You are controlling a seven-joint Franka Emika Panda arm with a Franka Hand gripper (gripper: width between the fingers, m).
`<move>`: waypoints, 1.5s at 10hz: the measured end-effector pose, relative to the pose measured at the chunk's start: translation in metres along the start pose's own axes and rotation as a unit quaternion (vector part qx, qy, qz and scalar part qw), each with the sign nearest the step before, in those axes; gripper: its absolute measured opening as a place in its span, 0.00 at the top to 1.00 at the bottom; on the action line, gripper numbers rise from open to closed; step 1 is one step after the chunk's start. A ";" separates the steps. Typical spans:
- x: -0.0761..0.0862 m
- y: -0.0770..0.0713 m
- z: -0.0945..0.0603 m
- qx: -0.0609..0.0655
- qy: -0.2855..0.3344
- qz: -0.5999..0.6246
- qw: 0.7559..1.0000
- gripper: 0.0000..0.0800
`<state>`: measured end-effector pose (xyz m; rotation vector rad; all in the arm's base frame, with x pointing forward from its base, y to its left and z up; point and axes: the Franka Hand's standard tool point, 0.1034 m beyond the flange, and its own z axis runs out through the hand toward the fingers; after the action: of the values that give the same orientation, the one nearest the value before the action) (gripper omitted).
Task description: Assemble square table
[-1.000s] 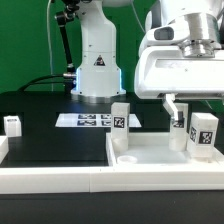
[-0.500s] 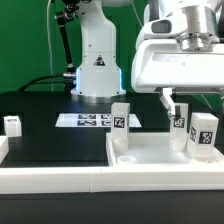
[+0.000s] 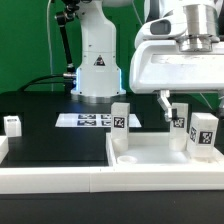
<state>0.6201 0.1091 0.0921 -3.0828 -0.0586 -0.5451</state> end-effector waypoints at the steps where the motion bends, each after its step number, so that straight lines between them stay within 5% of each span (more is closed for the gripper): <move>1: -0.002 0.003 0.002 0.002 -0.040 0.005 0.999 0.19; 5: 0.000 -0.005 0.001 0.018 -0.171 0.021 0.985 0.19; 11: 0.011 -0.010 0.003 0.018 -0.156 0.022 0.987 0.19; 12: 0.010 -0.009 0.004 0.017 -0.157 0.023 0.987 0.35; 13: 0.010 -0.009 0.004 0.017 -0.157 0.023 0.987 0.35; 15: 0.010 -0.008 0.004 0.017 -0.157 0.027 0.987 0.64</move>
Offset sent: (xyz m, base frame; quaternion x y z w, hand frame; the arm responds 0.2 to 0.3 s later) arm 0.0117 0.0057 0.0010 0.0094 -0.1272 0.0086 0.9918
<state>0.6308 0.1180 0.0924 -3.0941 0.0149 -0.0525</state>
